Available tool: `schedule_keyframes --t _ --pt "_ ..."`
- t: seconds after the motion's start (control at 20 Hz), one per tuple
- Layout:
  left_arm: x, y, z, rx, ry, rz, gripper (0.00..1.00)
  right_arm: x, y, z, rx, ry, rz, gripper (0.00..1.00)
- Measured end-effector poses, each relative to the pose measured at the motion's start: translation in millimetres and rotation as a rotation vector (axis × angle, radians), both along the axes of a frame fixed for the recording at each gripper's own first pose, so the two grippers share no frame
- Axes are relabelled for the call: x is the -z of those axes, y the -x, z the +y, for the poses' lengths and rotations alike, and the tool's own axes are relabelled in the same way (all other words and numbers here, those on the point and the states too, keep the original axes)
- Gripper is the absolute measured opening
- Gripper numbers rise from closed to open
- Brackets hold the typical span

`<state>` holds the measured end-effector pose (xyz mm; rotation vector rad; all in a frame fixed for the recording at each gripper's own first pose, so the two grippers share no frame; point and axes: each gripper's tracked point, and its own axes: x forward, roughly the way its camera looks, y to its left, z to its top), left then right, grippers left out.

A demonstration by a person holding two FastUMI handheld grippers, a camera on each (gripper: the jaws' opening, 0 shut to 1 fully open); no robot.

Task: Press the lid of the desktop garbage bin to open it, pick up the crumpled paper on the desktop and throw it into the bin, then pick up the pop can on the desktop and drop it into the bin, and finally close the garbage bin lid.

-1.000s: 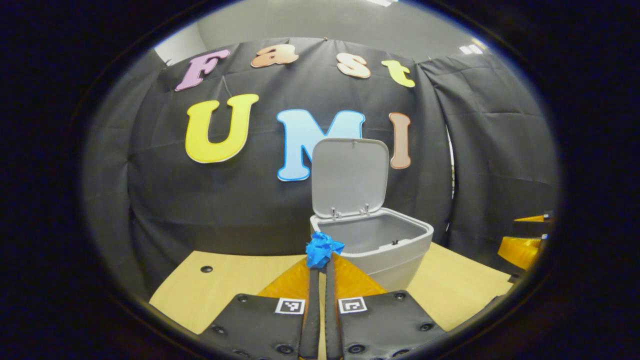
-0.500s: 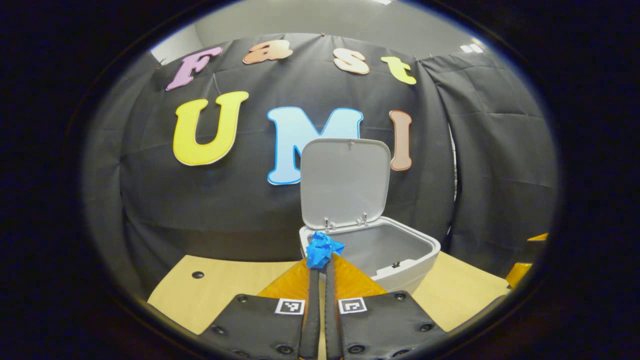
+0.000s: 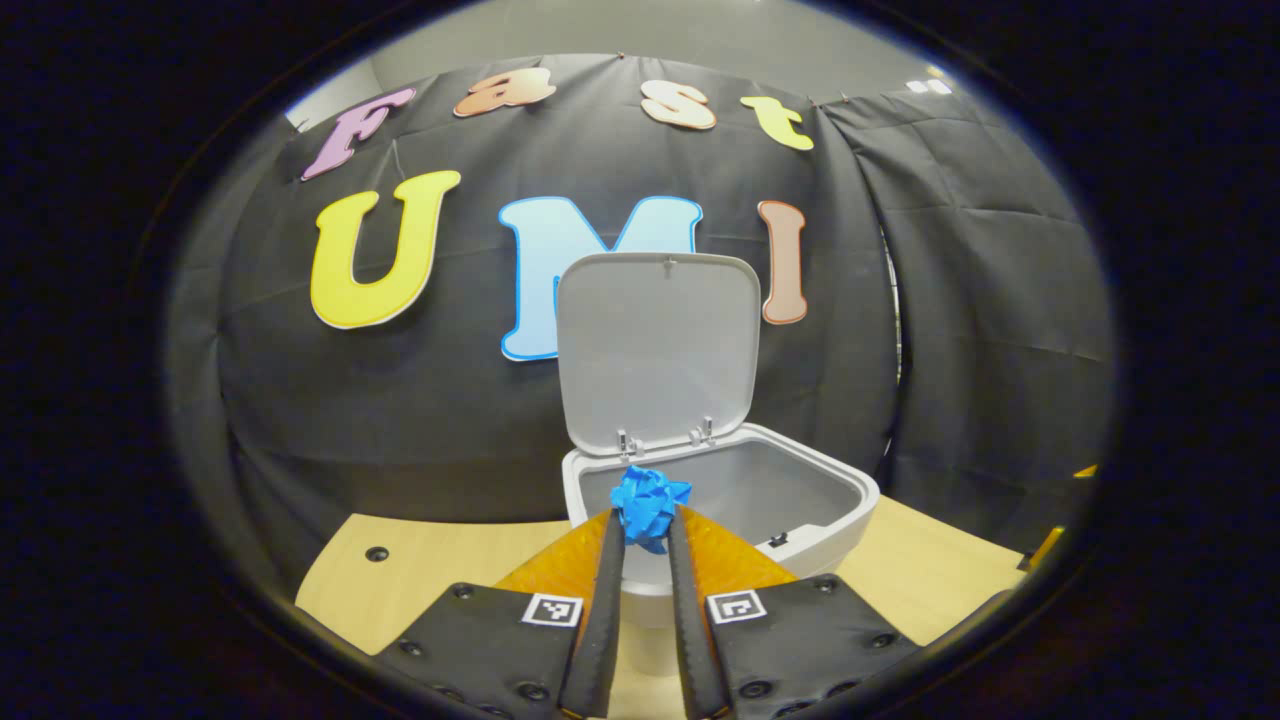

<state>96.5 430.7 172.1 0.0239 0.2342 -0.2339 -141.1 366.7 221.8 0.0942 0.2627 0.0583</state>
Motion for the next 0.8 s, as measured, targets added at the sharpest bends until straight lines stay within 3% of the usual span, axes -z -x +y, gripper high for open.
schedule_keyframes --t 0.2,0.3,0.4,0.5,0.8 --pt "8.9 -3.1 -3.2 0.015 0.011 0.032 0.43 4.7 3.8 0.2 0.002 -0.003 0.012 0.88" --pt "7.3 -3.3 -6.4 0.027 0.008 0.026 0.55 3.9 4.3 1.5 0.000 -0.004 0.012 0.88" --pt "5.9 -2.1 -9.4 0.037 0.010 0.025 0.79 3.9 3.6 3.2 -0.005 -0.003 0.010 0.88" --pt "6.0 -0.6 -9.0 0.034 0.014 0.024 0.87 4.8 2.6 7.0 -0.017 -0.002 0.010 0.88" --pt "-2.7 19.2 -0.3 0.014 0.025 -0.011 0.91 8.2 1.7 25.9 -0.080 -0.010 0.015 0.88"
